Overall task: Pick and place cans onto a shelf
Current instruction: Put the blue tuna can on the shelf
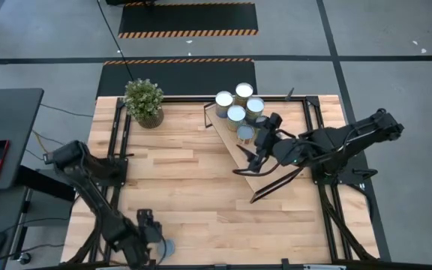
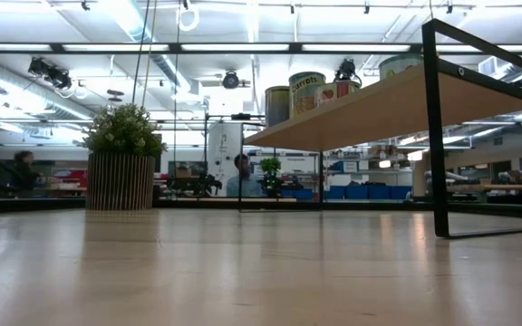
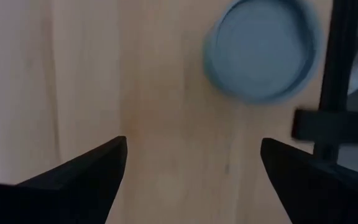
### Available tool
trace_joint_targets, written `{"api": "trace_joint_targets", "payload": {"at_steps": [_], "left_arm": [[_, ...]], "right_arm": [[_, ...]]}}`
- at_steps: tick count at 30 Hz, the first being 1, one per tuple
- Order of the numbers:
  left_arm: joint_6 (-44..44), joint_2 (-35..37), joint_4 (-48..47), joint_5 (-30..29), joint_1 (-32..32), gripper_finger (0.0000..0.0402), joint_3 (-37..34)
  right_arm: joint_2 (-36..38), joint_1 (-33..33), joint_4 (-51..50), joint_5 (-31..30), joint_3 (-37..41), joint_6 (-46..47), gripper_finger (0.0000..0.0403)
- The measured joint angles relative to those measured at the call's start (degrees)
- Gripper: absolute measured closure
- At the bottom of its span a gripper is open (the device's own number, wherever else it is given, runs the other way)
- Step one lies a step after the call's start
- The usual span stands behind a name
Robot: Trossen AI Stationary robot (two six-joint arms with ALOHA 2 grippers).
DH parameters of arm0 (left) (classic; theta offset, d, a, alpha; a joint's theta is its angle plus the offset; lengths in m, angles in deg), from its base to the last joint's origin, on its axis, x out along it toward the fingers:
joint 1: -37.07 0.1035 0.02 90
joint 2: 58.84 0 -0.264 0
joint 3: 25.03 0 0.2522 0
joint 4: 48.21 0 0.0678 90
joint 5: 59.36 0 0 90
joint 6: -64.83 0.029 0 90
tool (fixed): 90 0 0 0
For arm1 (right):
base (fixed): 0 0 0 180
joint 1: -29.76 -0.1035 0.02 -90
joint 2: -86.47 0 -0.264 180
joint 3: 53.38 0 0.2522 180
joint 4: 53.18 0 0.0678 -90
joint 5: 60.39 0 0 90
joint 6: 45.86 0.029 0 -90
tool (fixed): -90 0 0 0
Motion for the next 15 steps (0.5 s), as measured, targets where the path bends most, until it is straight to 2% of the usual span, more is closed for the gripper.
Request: {"api": "trace_joint_targets", "payload": {"at_steps": [6,15], "left_arm": [[6.4,-6.9,0.6,-5.0,-0.8,0.0027,6.5],[7.3,-10.5,5.5,-6.8,-0.5,0.0027,7.0]], "right_arm": [[-1.7,-0.4,-0.3,0.3,-1.7,3.3,0.004],[-1.5,-1.5,-0.4,0.7,-1.7,5.6,0.004]]}}
